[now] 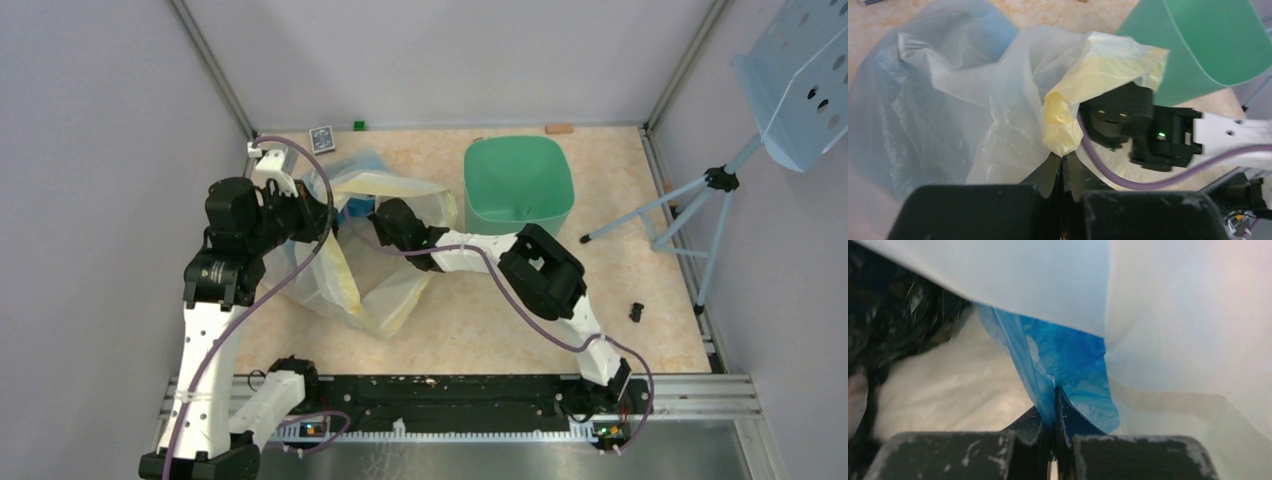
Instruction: Put the trash bags into the trash bin
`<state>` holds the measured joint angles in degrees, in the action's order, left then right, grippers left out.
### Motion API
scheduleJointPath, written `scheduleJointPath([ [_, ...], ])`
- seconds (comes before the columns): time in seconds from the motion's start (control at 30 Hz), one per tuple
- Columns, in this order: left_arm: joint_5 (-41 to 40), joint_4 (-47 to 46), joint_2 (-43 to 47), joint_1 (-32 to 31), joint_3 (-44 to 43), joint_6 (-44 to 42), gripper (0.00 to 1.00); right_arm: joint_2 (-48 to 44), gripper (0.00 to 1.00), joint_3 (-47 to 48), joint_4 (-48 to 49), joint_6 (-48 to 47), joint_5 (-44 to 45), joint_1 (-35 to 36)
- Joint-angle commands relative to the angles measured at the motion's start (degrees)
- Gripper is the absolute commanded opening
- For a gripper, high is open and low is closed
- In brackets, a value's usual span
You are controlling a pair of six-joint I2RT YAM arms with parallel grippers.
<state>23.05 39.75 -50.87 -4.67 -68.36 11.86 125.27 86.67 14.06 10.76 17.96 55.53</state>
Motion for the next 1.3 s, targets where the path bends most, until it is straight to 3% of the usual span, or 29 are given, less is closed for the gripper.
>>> scheduleJointPath([
  [0.0, -6.6, -5.6, -1.8, -0.1, 2.5, 0.4, 0.0, -13.3, 0.0, -7.1, 5.3, -1.1, -6.4, 2.3],
  [0.17, -8.5, -10.0, -4.4, -0.1, 5.4, 1.4, 0.0, -23.1, 0.0, -13.7, 4.8, -1.1, -12.3, 4.4],
  [0.4, -11.0, -17.8, -8.1, -0.1, 11.5, 9.1, 0.0, -32.6, 0.0, -13.8, -1.2, -0.3, -19.0, 4.5],
  [0.6, -9.4, -26.3, -10.9, -0.1, 18.1, 13.1, 0.0, -36.4, 0.0, -8.3, -9.1, -0.4, -21.9, 4.5],
  [0.87, -10.0, -36.3, -18.5, -0.1, 25.1, 18.0, 0.0, -40.8, 0.0, 3.1, -17.6, -1.8, -19.0, 4.2],
  [1.07, -10.2, -45.5, -27.4, -0.1, 25.0, 21.9, 0.0, -46.2, 0.0, 7.3, -22.5, -2.5, -14.2, 3.3],
  [1.27, -8.5, -49.3, -39.5, -0.2, 13.6, 23.8, 0.0, -52.5, 0.0, 6.3, -26.9, -2.9, -9.8, 2.9],
])
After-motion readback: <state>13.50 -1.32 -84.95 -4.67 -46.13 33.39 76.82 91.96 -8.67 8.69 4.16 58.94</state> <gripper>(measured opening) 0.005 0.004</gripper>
